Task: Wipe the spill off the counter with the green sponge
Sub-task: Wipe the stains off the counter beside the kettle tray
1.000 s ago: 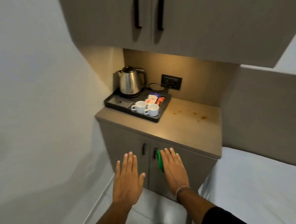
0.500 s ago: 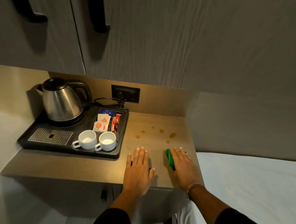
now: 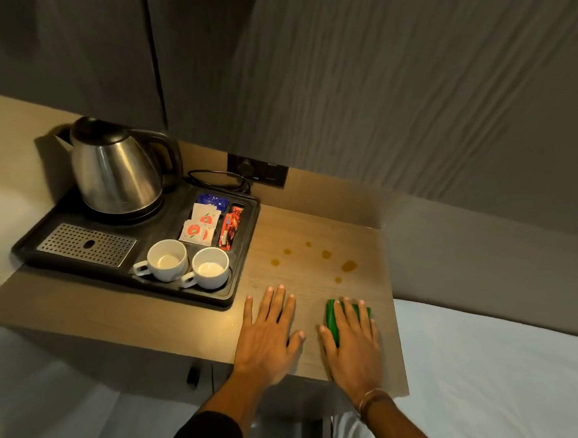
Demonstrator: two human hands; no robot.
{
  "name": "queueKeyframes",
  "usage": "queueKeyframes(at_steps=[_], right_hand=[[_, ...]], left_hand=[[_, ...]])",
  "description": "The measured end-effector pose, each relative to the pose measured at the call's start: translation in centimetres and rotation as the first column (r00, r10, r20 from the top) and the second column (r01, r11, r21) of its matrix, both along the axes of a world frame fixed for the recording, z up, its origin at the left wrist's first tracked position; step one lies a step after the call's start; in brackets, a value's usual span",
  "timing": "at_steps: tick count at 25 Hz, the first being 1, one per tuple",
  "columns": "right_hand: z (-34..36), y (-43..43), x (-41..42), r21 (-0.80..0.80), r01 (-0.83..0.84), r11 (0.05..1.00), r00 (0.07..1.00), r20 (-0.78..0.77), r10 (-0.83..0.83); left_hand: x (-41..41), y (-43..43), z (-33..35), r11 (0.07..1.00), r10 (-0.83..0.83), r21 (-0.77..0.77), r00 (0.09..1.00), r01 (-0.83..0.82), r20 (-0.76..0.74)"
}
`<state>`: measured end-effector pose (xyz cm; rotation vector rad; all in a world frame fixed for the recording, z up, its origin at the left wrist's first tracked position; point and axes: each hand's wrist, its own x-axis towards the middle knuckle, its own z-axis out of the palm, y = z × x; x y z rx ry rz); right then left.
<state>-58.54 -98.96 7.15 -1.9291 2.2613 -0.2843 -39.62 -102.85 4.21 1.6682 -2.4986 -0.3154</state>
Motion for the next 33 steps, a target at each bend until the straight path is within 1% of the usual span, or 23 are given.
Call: queueKeyframes(at_steps=[1, 3, 5, 6, 8, 9, 10, 11, 13, 14, 15, 17, 20, 21, 23, 25, 26, 27, 28, 30, 31, 32, 33], right_hand=[[-0.5, 0.5, -0.2, 0.003, -0.03, 1.0, 0.999, -0.034, 0.03], [-1.3, 1.6, -2.1, 0.007, -0.149, 0.989, 0.986, -0.08, 0.149], [-1.5, 1.2, -5.0, -0.017, -0.206, 0.978, 0.976, -0.076, 0.205], [-1.4, 0.1, -6.1, -0.035, -0.186, 0.982, 0.982, -0.051, 0.184], [-0.7, -3.9, -6.8, -0.063, -0.091, 0.994, 0.995, 0.024, 0.092], [-0.2, -5.9, -6.5, -0.057, -0.071, 0.996, 0.997, 0.033, 0.073], [0.0, -7.3, -5.8, -0.054, -0.1, 0.994, 0.995, 0.021, 0.101], [-0.3, -7.8, -5.2, -0.053, -0.17, 0.984, 0.985, 0.001, 0.17], [-1.8, -5.8, -5.4, -0.055, -0.341, 0.938, 0.94, -0.035, 0.34], [-2.3, -4.2, -6.5, -0.059, -0.397, 0.916, 0.917, -0.054, 0.394], [-2.4, -3.2, -8.3, -0.067, -0.418, 0.906, 0.908, -0.059, 0.415], [-2.0, -5.0, -11.6, -0.083, -0.385, 0.919, 0.923, -0.021, 0.385], [0.0, -12.6, -11.1, -0.056, -0.186, 0.981, 0.981, 0.051, 0.189], [0.3, -14.0, -9.7, -0.048, -0.186, 0.981, 0.981, 0.038, 0.188], [-0.7, -13.2, -8.1, -0.054, -0.356, 0.933, 0.934, 0.016, 0.357], [-1.8, -10.1, -9.9, -0.077, -0.499, 0.863, 0.865, 0.009, 0.501], [-1.8, -9.2, -11.7, -0.09, -0.515, 0.852, 0.856, 0.003, 0.517], [-1.7, -9.5, -13.1, -0.107, -0.51, 0.854, 0.858, 0.008, 0.514], [-1.5, -10.9, -13.7, -0.095, -0.469, 0.878, 0.881, 0.02, 0.472], [-0.2, -15.3, -11.7, -0.073, -0.291, 0.954, 0.955, 0.044, 0.295], [0.4, -17.1, -9.8, -0.052, -0.237, 0.97, 0.971, 0.031, 0.239], [0.8, -18.0, -7.9, -0.035, -0.246, 0.969, 0.969, 0.006, 0.246], [0.7, -17.9, -6.7, -0.039, -0.312, 0.949, 0.95, 0.0, 0.312]], left_hand=[[0.0, 0.1, 0.0, 1.0, 0.002, -0.001, 1.0, -0.002, -0.004], [0.0, 0.3, -0.1, 1.0, 0.008, -0.008, 1.0, -0.008, -0.022], [0.1, 0.2, -0.4, 0.999, 0.016, -0.027, 0.999, -0.017, -0.038], [0.2, 0.1, -0.7, 0.999, 0.016, -0.03, 0.999, -0.017, -0.042], [0.2, 0.0, -1.1, 0.999, 0.02, -0.044, 0.998, -0.022, -0.053], [0.1, -0.1, -1.2, 0.998, 0.024, -0.05, 0.998, -0.027, -0.065], [0.0, -0.1, -1.3, 0.998, 0.03, -0.048, 0.996, -0.034, -0.079], [-0.1, 0.0, -1.3, 0.998, 0.036, -0.042, 0.995, -0.04, -0.089], [-0.2, 0.2, -1.3, 0.998, 0.044, -0.044, 0.995, -0.048, -0.094], [-0.2, 0.3, -1.2, 0.997, 0.048, -0.048, 0.994, -0.053, -0.093], [-0.1, 0.3, -1.2, 0.997, 0.05, -0.045, 0.994, -0.055, -0.095], [0.0, 0.1, -1.2, 0.998, 0.045, -0.043, 0.993, -0.05, -0.11], [-0.2, 0.1, -1.0, 0.996, 0.066, -0.044, 0.988, -0.072, -0.138], [-0.3, 0.1, -0.9, 0.996, 0.065, -0.048, 0.988, -0.072, -0.138], [-0.4, 0.3, -1.0, 0.996, 0.073, -0.041, 0.988, -0.079, -0.134], [-0.3, 0.2, -1.1, 0.995, 0.082, -0.038, 0.986, -0.088, -0.142], [-0.2, 0.2, -1.1, 0.995, 0.082, -0.04, 0.986, -0.088, -0.144], [-0.3, 0.2, -1.1, 0.996, 0.076, -0.04, 0.987, -0.082, -0.141], [-0.3, 0.1, -1.1, 0.996, 0.073, -0.042, 0.988, -0.079, -0.136], [-0.3, 0.2, -1.0, 0.996, 0.075, -0.044, 0.988, -0.081, -0.131], [-0.3, 0.2, -0.9, 0.996, 0.075, -0.04, 0.989, -0.081, -0.128], [-0.3, 0.2, -0.8, 0.996, 0.076, -0.039, 0.989, -0.081, -0.126], [-0.3, 0.2, -0.8, 0.996, 0.074, -0.038, 0.989, -0.079, -0.129]])
